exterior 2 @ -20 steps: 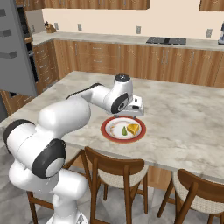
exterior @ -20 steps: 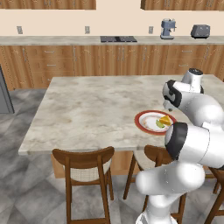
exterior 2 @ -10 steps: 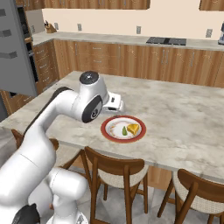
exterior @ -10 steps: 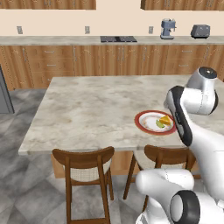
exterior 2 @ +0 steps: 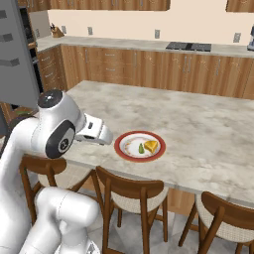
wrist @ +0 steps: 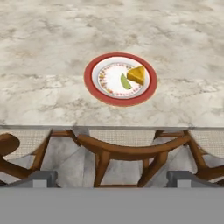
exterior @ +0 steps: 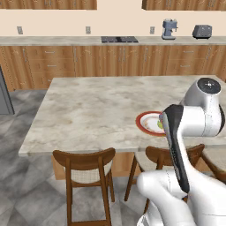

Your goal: Take the cheese, steak, and lemon wedge from the fridge and place them on the plate on the dining counter to create an appetizer plate.

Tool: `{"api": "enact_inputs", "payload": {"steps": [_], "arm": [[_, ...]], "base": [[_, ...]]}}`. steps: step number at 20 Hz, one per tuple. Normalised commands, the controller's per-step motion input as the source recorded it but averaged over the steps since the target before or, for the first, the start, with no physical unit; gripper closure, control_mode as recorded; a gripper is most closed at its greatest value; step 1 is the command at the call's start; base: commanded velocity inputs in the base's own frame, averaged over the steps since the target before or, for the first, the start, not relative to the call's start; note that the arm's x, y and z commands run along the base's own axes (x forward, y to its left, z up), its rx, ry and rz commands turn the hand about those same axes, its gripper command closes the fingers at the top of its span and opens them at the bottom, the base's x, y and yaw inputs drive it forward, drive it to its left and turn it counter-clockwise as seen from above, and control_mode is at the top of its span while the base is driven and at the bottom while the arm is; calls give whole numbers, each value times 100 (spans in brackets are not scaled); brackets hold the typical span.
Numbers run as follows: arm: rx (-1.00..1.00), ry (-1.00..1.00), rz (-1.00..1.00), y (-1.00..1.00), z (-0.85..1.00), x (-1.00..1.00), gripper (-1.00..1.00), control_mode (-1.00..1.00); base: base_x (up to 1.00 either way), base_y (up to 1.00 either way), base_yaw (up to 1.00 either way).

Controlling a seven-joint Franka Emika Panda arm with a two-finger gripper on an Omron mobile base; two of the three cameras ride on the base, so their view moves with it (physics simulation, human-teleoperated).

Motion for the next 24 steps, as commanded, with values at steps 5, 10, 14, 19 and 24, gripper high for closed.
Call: {"api": "enact_inputs", "payload": {"steps": [5, 10, 14, 19, 24], "arm": [[0, 0, 0, 69, 0, -69, -100, -100], [1, -4, 0, 11, 8, -42, -100, -100], [0, -12, 7, 0, 21, -42, -100, -100], [0, -10, 17, -2, 3, -25, -100, -100], [0, 0, 3, 0, 0, 7, -100, 100]], "base": [[0, 0, 0], [0, 0, 0], [0, 0, 0], [0, 0, 0], [8, 5, 0]]}}
